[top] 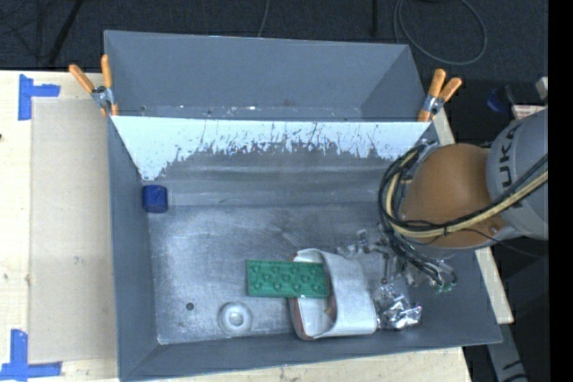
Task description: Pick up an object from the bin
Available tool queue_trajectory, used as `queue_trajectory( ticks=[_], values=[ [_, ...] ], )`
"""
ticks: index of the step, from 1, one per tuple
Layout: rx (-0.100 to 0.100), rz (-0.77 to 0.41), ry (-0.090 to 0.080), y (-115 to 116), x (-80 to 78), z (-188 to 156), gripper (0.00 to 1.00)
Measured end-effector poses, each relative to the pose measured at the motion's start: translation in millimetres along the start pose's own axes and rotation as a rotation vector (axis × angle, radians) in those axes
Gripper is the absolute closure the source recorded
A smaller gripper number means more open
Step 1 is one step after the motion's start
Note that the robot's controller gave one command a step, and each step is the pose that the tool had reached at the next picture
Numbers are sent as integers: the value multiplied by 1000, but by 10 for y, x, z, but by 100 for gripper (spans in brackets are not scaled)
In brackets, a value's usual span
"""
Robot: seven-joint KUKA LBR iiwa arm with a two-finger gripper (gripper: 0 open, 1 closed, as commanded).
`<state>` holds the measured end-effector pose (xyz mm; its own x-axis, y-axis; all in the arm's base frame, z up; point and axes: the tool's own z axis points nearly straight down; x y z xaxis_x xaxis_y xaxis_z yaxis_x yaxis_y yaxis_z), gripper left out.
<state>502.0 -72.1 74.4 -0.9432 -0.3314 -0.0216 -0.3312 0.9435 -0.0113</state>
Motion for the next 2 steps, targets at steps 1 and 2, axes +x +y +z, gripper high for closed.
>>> queue_trajectory(
  ticks=[1,2],
  values=[
    [-5,107,11,-610,522,-281,0],
    [-12,-56,19,-209,353,-376,0]
  ],
)
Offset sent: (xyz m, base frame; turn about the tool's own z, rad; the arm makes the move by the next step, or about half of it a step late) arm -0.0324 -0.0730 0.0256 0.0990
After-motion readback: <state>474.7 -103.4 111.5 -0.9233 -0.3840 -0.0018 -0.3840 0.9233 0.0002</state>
